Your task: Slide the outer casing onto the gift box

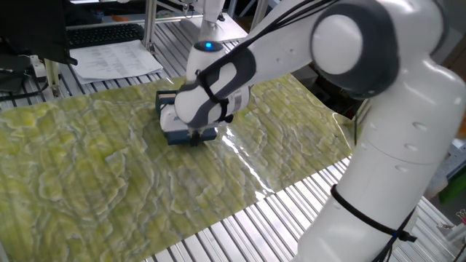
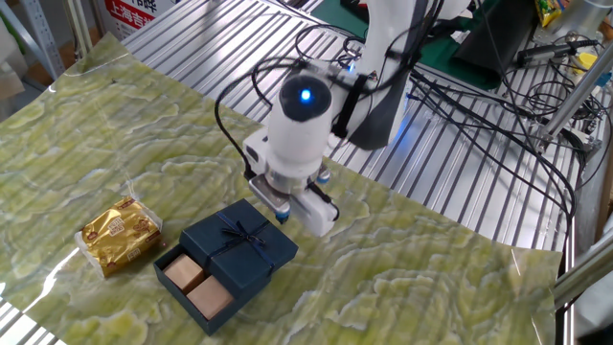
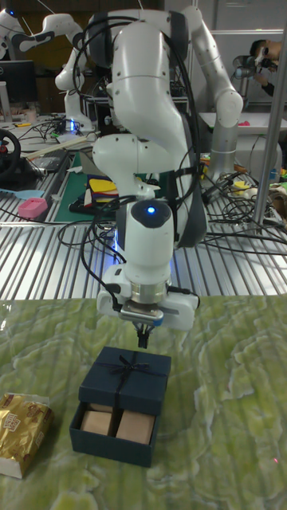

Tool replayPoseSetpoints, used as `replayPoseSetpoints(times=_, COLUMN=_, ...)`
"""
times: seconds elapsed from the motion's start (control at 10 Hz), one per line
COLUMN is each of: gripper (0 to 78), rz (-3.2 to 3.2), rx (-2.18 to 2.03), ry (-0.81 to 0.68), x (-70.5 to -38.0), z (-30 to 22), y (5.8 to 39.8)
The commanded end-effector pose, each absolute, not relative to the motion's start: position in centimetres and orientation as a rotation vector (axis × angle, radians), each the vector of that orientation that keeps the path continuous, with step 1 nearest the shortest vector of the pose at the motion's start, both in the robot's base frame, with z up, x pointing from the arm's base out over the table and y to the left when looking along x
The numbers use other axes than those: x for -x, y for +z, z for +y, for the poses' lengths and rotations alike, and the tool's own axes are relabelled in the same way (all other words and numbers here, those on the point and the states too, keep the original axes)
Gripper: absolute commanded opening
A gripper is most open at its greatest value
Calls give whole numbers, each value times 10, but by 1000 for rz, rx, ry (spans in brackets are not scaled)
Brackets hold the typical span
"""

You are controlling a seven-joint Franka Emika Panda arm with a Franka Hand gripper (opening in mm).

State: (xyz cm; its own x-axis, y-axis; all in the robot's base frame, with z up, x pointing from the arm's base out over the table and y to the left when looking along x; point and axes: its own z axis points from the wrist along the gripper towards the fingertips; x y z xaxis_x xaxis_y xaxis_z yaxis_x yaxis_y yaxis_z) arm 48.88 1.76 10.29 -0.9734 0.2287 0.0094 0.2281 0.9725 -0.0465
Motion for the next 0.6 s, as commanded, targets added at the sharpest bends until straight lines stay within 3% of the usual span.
replayPoseSetpoints(times=0.1, gripper=0, rz=-3131, rx=370, ry=53, x=-493, z=17, y=69)
replayPoseSetpoints(times=0.6, gripper=0, rz=-3157, rx=401, ry=47, x=-494, z=19, y=82)
